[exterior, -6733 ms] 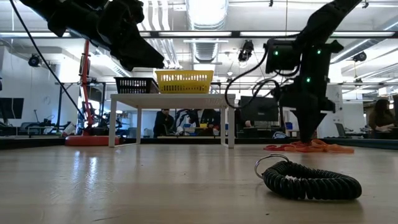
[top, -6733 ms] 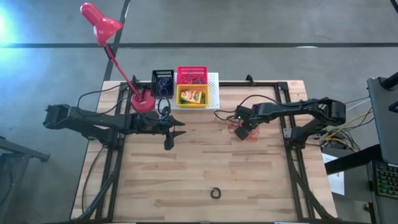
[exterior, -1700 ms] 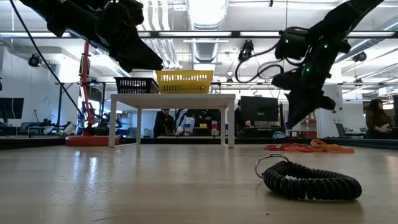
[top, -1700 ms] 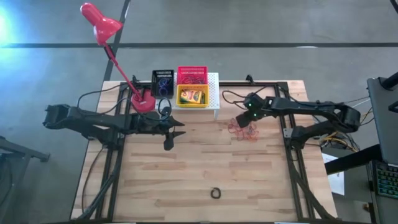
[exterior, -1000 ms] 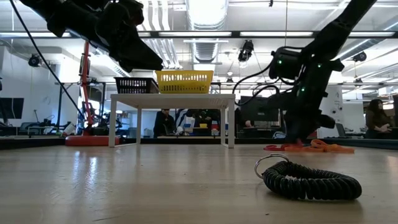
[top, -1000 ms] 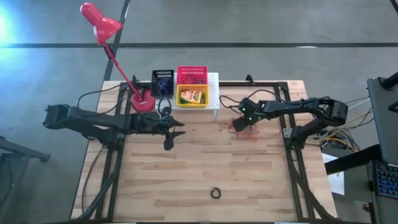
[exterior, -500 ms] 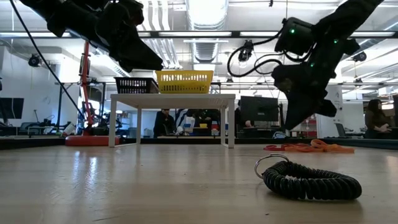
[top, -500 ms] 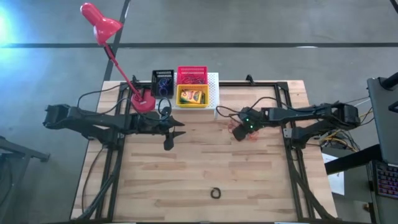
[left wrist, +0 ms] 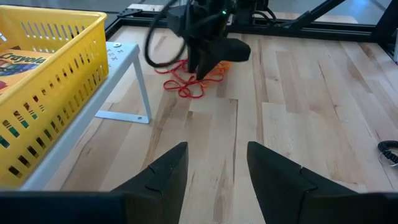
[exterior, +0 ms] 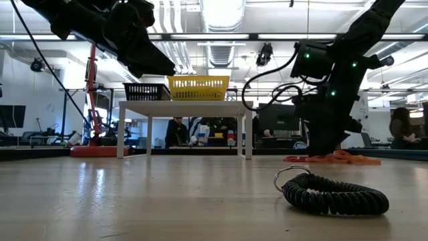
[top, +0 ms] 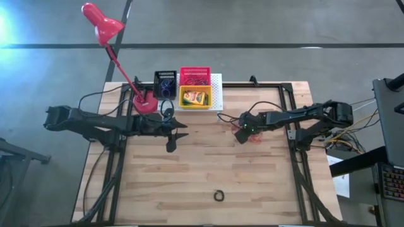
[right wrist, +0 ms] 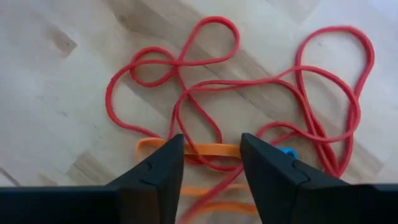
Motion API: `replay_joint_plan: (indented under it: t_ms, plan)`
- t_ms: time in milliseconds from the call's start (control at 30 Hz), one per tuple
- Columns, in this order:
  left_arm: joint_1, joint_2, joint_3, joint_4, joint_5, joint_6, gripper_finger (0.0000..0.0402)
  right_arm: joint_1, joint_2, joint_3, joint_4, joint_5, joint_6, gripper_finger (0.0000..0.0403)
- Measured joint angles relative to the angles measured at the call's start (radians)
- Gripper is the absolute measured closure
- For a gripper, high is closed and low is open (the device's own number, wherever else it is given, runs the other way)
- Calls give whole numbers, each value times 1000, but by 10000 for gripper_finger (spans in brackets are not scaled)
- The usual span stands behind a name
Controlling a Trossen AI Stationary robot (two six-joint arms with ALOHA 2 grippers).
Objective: Pick & Place Office Desk Supplies
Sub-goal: Put the red rubber band into the red bin on the shelf
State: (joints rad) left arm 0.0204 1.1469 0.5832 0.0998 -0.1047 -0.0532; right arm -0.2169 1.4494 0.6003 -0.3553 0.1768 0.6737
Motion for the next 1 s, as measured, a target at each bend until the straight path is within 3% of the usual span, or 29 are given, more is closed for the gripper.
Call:
replay_joint_plan:
  t_ms: [167,300,400,600,900,1000]
  plan:
    - [0,0,0,0,0,0,231,1,32,5,9,7,-70,264]
    - [0,0,0,0,0,0,231,8,20,2,27,-12,-82,336]
    - [0,0,0,0,0,0,231,8,-22,-1,39,-95,-112,383]
    - [0,0,0,0,0,0,231,10,-155,0,43,-206,-109,392]
    - [0,0,0,0,0,0,231,16,-365,34,55,-207,-114,394]
    - [0,0,0,0,0,0,231,16,-418,79,54,-254,-177,394]
